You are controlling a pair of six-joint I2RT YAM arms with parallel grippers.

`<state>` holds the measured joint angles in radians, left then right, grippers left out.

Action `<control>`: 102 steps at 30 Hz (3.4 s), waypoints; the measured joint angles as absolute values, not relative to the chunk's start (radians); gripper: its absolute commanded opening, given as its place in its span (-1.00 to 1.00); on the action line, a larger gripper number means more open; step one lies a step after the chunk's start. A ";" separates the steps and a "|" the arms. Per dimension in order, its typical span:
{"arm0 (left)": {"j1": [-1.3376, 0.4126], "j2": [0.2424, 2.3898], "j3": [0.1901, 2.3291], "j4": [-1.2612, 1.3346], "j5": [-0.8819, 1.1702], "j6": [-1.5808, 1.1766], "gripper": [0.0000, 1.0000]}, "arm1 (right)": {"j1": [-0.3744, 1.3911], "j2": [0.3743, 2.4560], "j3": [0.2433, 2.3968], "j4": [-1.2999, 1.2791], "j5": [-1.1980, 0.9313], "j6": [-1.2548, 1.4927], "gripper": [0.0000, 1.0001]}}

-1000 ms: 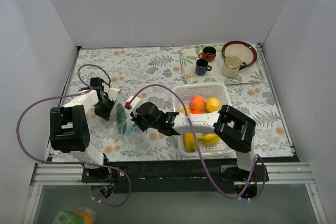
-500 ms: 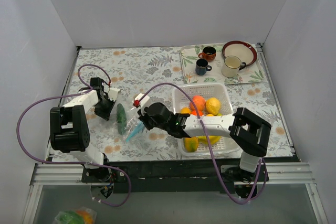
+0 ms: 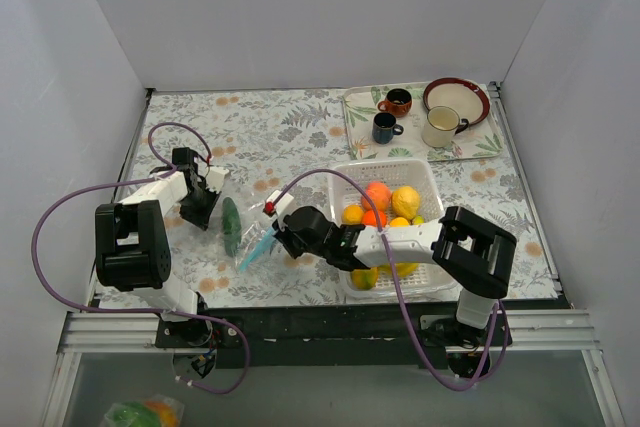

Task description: Open the zip-top bag and remove the fake food

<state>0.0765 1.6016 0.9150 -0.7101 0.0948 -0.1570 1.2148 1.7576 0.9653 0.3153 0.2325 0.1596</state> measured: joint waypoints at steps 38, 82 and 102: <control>0.051 1.633 0.953 -0.772 0.168 -0.200 -1.00 | 1.238 2.033 1.184 0.492 0.203 0.136 0.89; -0.012 1.589 0.901 -0.829 0.279 -0.135 -1.00 | 1.230 2.181 1.533 -0.019 0.352 0.229 0.59; -0.016 1.592 0.904 -0.832 0.232 -0.157 -1.00 | 1.217 1.884 1.153 0.093 0.376 0.191 -0.53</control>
<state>-0.0162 1.5921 0.9035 -0.8322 0.2317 -0.1574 1.2175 1.8843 1.1534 0.0933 0.3759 0.1913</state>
